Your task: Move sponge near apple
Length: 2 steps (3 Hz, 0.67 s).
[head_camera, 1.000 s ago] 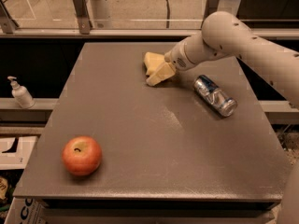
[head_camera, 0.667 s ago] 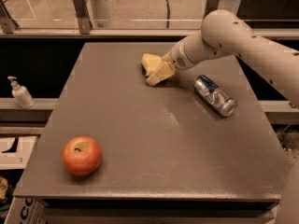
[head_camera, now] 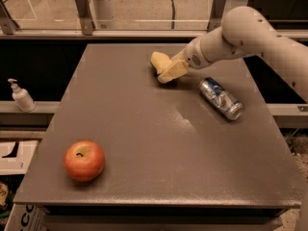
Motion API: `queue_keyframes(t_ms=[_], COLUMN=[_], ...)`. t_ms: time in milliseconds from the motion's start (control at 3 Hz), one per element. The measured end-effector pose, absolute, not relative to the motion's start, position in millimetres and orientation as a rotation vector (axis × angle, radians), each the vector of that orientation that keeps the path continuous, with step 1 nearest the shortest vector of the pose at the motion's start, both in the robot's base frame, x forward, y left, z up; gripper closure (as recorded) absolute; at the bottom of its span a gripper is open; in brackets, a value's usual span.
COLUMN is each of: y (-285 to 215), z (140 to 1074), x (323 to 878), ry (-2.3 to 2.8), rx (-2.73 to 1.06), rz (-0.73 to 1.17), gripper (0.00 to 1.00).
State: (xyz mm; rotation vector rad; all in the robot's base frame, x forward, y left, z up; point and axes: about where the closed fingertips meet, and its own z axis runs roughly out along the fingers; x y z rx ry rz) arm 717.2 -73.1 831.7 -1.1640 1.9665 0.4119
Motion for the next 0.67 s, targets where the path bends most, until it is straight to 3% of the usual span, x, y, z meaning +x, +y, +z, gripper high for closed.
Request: queue_keyframes(t_ms=[667], y=[-113], z=[894], x=[686], ry=[1.820], rx=[-1.067], rz=[0.591], gripper=[1.00])
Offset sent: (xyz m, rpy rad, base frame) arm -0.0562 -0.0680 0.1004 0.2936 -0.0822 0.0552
